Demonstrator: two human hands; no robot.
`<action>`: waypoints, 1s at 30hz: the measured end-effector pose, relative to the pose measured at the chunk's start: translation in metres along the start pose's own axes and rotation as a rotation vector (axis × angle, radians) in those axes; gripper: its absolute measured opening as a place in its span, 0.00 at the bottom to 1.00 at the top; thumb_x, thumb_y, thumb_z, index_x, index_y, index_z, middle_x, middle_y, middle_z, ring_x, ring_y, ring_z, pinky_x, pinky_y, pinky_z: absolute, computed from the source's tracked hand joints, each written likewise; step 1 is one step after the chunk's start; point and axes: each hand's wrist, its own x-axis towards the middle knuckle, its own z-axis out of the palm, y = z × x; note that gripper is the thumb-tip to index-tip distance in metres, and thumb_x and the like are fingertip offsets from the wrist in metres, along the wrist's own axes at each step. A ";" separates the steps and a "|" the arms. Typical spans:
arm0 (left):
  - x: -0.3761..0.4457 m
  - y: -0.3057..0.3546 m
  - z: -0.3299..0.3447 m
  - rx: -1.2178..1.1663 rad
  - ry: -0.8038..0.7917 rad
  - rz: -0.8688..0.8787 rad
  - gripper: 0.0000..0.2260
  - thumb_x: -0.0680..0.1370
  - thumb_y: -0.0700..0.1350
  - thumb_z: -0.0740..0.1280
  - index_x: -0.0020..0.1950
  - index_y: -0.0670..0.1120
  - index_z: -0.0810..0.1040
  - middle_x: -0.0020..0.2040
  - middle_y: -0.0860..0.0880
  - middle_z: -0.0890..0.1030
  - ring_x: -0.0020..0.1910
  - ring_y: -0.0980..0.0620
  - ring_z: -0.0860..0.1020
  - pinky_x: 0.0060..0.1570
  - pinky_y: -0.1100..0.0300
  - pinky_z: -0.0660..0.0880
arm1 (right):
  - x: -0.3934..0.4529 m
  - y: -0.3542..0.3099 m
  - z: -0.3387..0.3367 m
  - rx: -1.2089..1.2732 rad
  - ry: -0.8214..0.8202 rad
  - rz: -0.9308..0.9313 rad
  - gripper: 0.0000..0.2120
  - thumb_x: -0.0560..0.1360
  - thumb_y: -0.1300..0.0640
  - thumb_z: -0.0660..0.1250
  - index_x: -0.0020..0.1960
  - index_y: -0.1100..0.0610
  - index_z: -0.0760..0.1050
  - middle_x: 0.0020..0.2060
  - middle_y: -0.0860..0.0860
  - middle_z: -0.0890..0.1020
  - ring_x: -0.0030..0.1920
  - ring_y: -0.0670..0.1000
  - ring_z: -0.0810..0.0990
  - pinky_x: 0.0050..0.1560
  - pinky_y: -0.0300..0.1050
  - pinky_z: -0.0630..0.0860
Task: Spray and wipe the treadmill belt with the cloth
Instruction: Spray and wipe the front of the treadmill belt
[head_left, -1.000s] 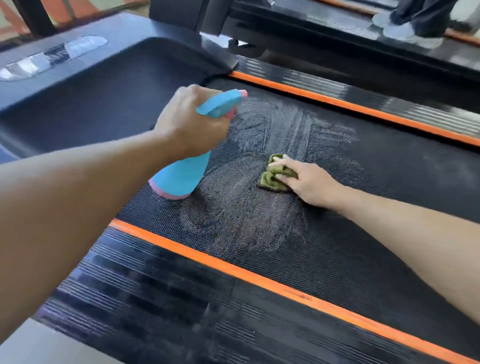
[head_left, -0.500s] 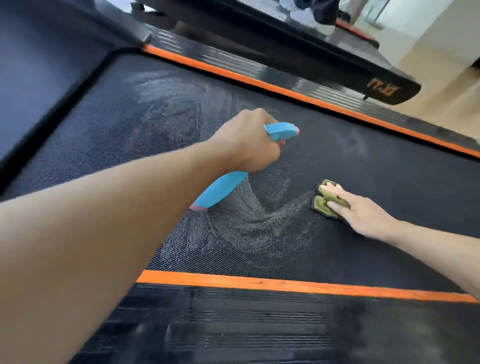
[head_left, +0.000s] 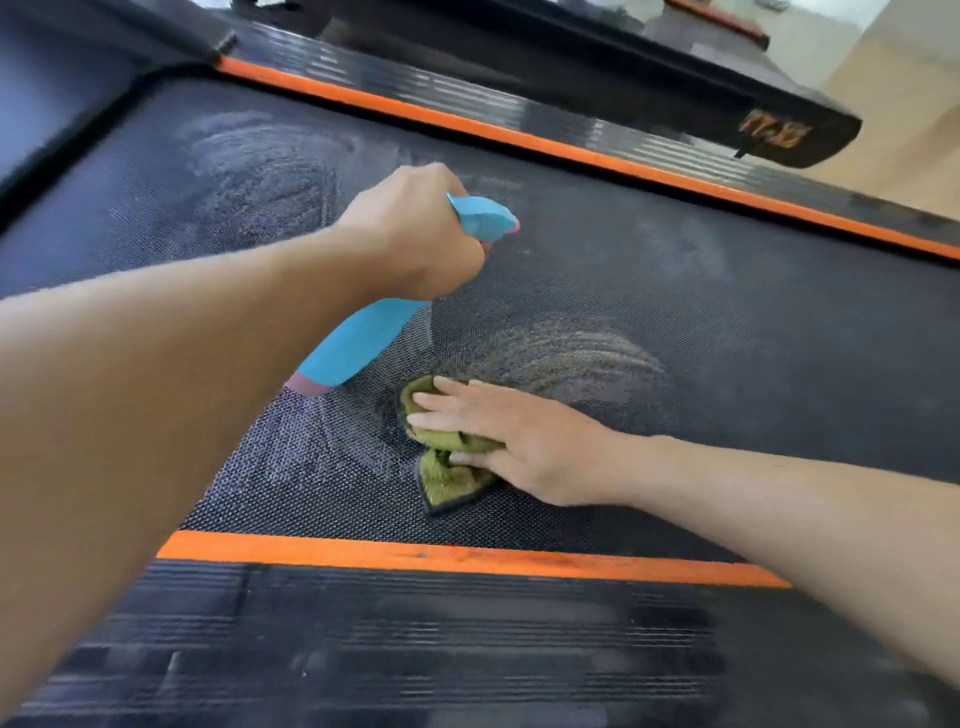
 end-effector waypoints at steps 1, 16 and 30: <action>-0.002 0.003 0.003 0.045 0.004 0.005 0.09 0.78 0.55 0.70 0.50 0.52 0.75 0.50 0.48 0.77 0.46 0.42 0.74 0.45 0.55 0.67 | -0.001 0.016 -0.008 0.037 0.025 0.047 0.22 0.81 0.60 0.62 0.74 0.52 0.67 0.76 0.45 0.63 0.77 0.41 0.51 0.76 0.38 0.45; 0.020 0.084 0.052 0.181 0.076 -0.181 0.16 0.78 0.57 0.68 0.66 0.60 0.79 0.62 0.49 0.79 0.60 0.41 0.78 0.53 0.55 0.70 | -0.055 0.128 -0.054 0.018 0.069 0.181 0.21 0.81 0.48 0.59 0.73 0.39 0.63 0.78 0.48 0.58 0.78 0.51 0.54 0.76 0.53 0.54; 0.062 0.138 0.105 0.146 -0.034 -0.281 0.14 0.69 0.48 0.71 0.54 0.47 0.81 0.43 0.43 0.81 0.32 0.45 0.74 0.31 0.59 0.69 | -0.154 0.269 -0.142 -0.108 0.380 0.711 0.20 0.83 0.47 0.56 0.74 0.45 0.64 0.77 0.54 0.61 0.73 0.62 0.63 0.69 0.50 0.61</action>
